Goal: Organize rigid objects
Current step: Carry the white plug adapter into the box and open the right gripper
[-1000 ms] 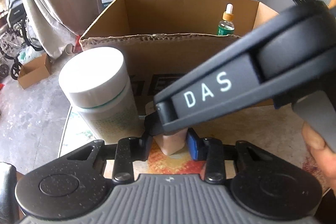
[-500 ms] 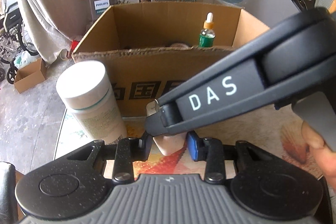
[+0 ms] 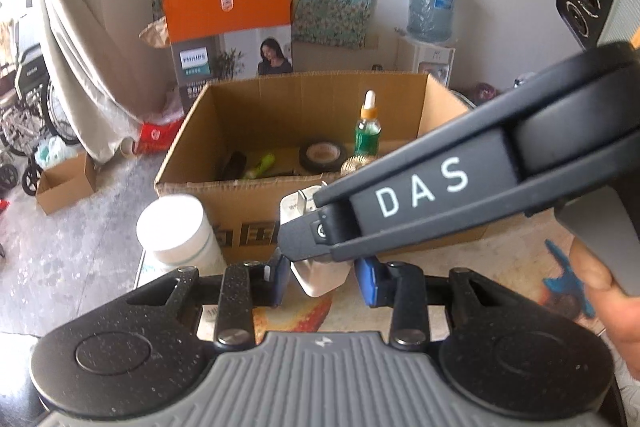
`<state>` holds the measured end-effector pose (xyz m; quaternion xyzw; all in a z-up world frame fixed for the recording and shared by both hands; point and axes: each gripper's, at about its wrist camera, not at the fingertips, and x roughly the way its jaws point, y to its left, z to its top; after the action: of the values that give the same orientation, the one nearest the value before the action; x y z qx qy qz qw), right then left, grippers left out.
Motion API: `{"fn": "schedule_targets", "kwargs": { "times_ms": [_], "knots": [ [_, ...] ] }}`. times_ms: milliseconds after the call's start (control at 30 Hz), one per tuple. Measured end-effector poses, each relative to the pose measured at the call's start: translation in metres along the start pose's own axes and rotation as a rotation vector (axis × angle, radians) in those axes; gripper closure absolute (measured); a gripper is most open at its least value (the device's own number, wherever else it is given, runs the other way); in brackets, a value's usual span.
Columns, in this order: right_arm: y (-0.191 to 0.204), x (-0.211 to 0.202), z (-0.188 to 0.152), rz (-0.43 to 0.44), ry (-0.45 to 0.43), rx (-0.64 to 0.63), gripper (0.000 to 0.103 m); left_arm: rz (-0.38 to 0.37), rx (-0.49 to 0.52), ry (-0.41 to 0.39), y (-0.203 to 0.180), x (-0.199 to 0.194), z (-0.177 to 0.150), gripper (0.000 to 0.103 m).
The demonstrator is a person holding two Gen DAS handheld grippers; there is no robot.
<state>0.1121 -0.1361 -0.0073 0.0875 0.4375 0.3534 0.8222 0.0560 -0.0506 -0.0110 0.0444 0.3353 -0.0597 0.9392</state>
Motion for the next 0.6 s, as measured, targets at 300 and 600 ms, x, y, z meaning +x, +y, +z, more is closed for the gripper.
{"fn": "schedule_targets", "kwargs": {
  "times_ms": [300,600],
  "knots": [
    [0.009,-0.046,0.009,-0.017,-0.082,-0.025,0.07,-0.026,0.035,-0.074,-0.016,-0.019,0.024,0.067],
    [-0.013,-0.083,0.038,-0.084,-0.142,0.003,0.07,-0.123,0.059,-0.076,-0.036,0.008,0.075,0.066]
  ]
}}
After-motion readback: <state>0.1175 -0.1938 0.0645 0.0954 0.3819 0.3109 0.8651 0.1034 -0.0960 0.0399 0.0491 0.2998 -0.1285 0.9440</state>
